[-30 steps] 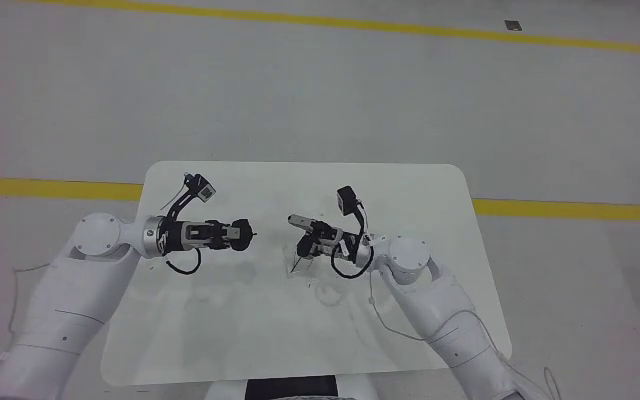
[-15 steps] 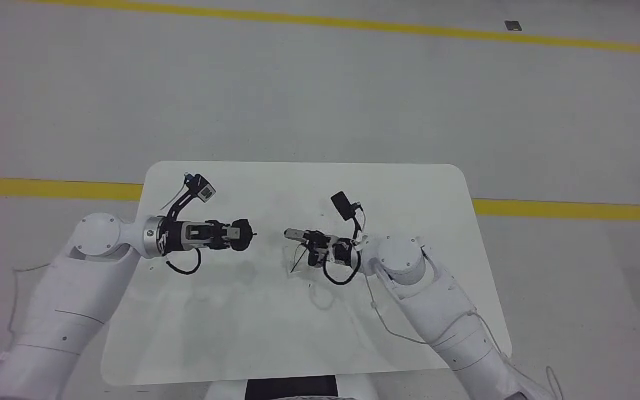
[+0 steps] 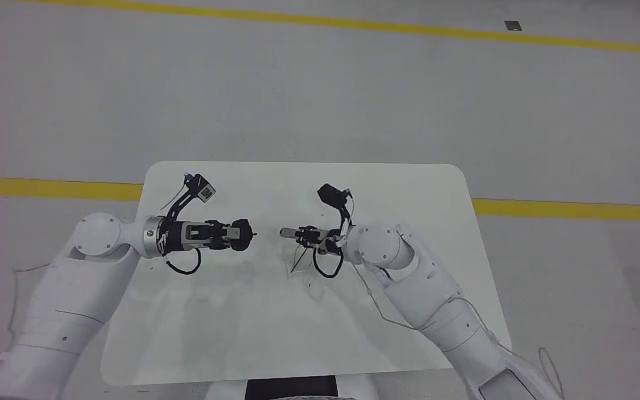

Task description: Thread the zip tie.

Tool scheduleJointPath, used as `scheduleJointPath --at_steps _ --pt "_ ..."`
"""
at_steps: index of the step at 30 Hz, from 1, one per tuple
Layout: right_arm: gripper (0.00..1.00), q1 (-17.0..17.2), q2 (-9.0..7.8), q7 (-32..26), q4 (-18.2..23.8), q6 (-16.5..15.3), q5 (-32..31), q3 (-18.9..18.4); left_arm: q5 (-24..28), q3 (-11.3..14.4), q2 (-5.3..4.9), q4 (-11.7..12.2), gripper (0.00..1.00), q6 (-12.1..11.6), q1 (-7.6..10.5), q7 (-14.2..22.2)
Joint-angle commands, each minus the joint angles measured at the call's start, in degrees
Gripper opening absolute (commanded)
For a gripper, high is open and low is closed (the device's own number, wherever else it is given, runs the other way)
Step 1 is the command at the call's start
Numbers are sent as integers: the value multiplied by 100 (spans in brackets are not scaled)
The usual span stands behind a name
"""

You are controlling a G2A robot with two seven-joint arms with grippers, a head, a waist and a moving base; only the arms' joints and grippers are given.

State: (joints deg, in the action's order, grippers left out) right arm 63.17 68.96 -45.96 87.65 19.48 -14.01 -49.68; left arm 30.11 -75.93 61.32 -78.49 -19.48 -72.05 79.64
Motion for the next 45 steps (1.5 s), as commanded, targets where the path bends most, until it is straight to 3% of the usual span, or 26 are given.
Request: scheduleJointPath --at_steps 1,9,18,24,31,34,40,45 --pt "100 -76 69 -75 -13 0 -160 24 0 0 0 0 0 0 0 0" --pt "100 -24 359 -630 -126 0 -1066 -262 0 0 0 0 0 0 0 0" --pt "100 -10 373 -662 -119 0 -1109 -282 0 0 0 0 0 0 0 0" --pt "100 -29 393 -783 119 0 -1751 -19 0 0 0 0 0 0 0 0" --pt "100 -152 579 -1169 -138 0 -2150 98 0 0 0 0 0 0 0 0" --pt "51 -166 679 -1252 -250 0 -2288 100 0 0 0 0 0 0 0 0" --pt "37 -136 875 -1445 -414 0 -2646 9 0 0 0 0 0 0 0 0" --pt "34 -118 1048 -1699 -555 0 -3032 -104 0 0 0 0 0 0 0 0"
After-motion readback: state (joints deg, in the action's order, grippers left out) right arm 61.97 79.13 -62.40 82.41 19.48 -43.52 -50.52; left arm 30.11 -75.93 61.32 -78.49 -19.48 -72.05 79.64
